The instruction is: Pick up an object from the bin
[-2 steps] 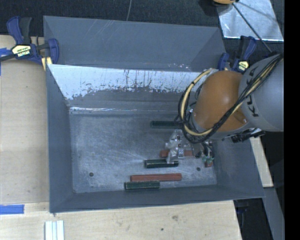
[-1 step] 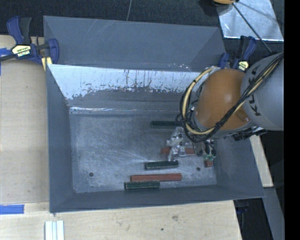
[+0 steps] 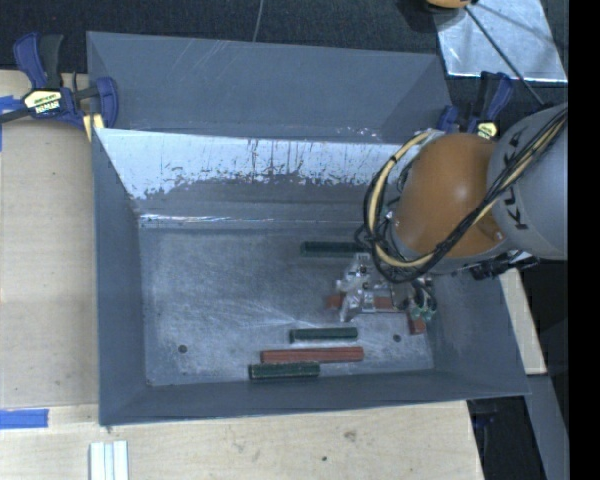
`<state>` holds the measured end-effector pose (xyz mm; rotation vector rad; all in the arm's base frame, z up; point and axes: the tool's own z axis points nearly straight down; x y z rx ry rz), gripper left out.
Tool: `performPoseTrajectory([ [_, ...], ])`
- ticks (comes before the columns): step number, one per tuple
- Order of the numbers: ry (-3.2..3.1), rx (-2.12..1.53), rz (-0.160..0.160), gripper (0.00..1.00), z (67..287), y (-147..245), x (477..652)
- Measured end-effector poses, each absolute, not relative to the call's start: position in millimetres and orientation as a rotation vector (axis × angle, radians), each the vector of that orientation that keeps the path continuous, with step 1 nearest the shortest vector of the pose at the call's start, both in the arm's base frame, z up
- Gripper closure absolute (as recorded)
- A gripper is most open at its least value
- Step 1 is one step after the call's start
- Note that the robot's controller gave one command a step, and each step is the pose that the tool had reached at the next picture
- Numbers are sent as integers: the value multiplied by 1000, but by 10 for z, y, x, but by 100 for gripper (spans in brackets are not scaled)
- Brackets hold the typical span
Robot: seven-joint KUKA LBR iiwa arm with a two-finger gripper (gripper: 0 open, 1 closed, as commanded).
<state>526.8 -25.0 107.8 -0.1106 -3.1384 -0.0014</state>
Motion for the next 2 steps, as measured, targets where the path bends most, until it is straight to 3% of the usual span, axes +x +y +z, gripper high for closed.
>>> performPoseTrajectory([
  [2,-3139,-111,-1,100,1413,-251,5278],
])
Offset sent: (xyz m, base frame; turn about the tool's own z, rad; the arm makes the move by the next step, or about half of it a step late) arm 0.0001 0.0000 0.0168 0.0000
